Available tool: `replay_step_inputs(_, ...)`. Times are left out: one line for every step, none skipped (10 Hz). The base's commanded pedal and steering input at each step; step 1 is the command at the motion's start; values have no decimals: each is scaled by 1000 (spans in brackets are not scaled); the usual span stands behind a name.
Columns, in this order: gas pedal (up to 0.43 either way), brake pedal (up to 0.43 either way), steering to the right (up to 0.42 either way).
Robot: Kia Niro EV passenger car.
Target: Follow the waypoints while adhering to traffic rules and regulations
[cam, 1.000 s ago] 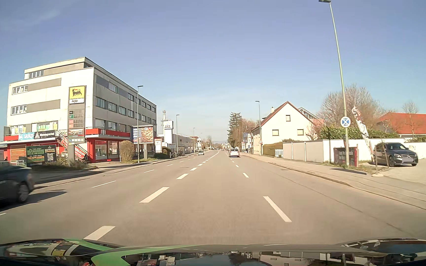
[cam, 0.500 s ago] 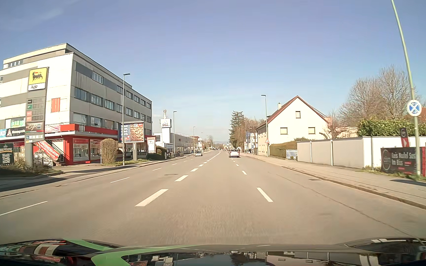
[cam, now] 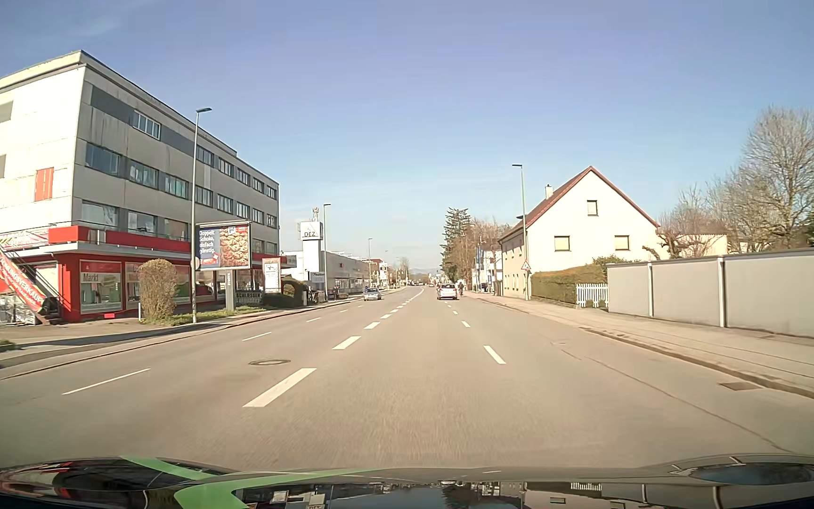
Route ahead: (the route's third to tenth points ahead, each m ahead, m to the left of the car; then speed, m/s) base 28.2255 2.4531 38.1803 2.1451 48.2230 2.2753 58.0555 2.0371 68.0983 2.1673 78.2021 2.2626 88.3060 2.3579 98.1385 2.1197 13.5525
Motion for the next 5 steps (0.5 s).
replay_step_inputs(47, 0, -2)
replay_step_inputs(47, 0, -2)
replay_step_inputs(47, 0, -2)
replay_step_inputs(47, 0, -1)
replay_step_inputs(47, 0, -2)
